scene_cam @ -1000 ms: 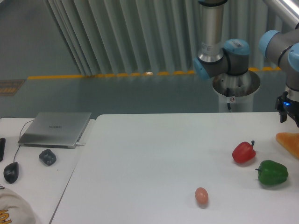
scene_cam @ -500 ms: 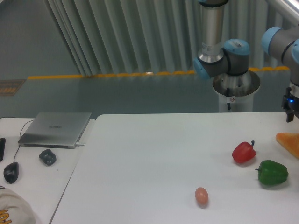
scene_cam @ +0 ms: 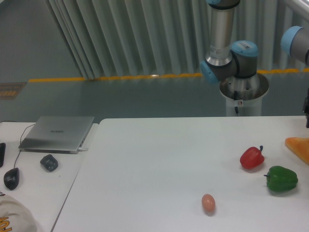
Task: Place the triangular bread on the table
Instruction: 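Lift the open gripper up and away from the bread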
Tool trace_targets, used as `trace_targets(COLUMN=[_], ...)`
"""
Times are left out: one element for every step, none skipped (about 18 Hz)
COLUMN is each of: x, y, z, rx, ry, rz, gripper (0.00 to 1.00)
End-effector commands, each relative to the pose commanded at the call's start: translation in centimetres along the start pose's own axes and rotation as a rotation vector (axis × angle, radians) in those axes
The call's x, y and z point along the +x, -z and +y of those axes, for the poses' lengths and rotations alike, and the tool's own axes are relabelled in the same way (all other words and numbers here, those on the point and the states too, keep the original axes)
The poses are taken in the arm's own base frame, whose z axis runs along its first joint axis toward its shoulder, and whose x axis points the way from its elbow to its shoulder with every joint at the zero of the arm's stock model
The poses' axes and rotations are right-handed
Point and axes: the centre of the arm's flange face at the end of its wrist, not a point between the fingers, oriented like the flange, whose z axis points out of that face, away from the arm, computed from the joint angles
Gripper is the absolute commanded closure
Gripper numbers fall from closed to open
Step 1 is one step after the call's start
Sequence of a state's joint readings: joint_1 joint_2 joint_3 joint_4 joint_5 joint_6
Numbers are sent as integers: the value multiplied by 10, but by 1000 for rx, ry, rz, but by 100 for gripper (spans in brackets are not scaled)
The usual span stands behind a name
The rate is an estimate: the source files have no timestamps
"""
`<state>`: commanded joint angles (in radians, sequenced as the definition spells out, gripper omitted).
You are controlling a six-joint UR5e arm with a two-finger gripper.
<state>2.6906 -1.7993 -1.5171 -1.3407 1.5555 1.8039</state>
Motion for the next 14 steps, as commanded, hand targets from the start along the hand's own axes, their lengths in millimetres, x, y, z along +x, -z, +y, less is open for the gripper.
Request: trace_targets(x=[0,0,1,1,1,1,1,1,1,1,1,1,1,1], y=[0,0,-1,-2,-2,-2,-1,-2,-2,-2,-2,-2,-2,-2], z=[0,0,1,1,2,2,3,5,7,7,7,7,7,9], rx=[0,-1,-5,-6,-6,-6,-7,-7,-7,-7,-7,-7,-7,-7], ry=[-3,-6,-6,-6,-5,-5,-3,2,5,5,5,5,5,6], rz=[0,2,4,6,6,6,5,6,6,6,6,6,6,6], gripper=[0,0,0,0,0,0,0,0,0,0,0,0,0,0])
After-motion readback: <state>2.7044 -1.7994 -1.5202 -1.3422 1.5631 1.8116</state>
